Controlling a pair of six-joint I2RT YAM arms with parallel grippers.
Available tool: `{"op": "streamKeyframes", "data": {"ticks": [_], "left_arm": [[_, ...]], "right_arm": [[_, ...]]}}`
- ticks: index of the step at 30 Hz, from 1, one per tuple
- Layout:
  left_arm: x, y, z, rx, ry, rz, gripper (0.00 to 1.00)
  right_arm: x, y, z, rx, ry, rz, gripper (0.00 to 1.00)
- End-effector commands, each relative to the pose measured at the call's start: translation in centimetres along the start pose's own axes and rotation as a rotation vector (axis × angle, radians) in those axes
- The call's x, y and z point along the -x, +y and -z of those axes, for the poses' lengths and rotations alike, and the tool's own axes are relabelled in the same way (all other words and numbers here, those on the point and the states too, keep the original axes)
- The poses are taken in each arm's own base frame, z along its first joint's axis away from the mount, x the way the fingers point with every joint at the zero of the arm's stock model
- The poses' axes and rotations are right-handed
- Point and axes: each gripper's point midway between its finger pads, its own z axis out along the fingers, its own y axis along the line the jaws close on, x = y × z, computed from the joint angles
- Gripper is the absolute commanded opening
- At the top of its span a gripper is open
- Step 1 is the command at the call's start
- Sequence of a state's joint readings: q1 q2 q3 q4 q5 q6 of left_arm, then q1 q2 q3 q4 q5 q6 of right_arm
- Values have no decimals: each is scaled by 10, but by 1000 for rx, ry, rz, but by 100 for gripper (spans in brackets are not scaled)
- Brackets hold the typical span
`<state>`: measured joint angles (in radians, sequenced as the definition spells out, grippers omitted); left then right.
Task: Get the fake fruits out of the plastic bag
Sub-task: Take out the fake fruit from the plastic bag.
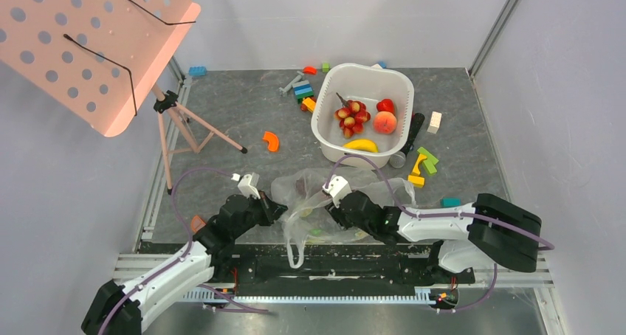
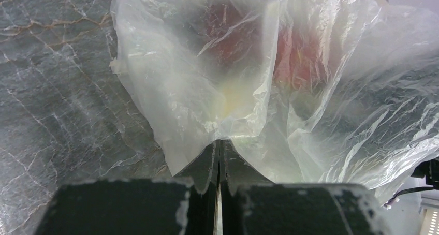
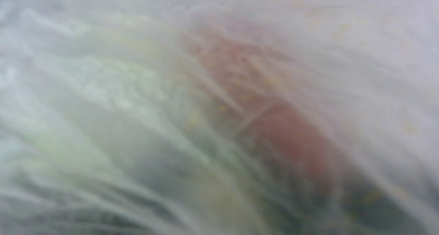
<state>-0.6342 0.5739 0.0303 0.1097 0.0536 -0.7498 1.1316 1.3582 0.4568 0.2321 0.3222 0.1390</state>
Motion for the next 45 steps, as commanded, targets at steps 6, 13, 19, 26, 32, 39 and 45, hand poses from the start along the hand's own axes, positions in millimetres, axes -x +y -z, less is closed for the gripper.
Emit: {"op": "streamKeyframes", "data": {"ticks": [6,13,19,26,32,39,45], "left_arm": [[13,-4,-3,-2,-41,-15,2],[10,-5,-1,-18,-42,-15,2],[10,-4,0,-24,-49,-16,2],[9,-3,-1,-25,-51,-16,2],[8,-4,-1,-38,-57,-17,2],[8,-6,-3,-48,-53,-17,2],[7,-8,-4,-59,-47,-24,2]], "right_arm": [[-8,-2,-13,-7,4,-70,45],[-23,-9,-22,-32,58,-107,37],[-27,-7,-22,-9,70,-111,11],[-7,-4,-1,53,-17,-102,0],[6,-3,22,91,-90,-119,0],[23,-7,44,102,-170,-151,0],[50,-5,64,142,-244,-167,0]]}}
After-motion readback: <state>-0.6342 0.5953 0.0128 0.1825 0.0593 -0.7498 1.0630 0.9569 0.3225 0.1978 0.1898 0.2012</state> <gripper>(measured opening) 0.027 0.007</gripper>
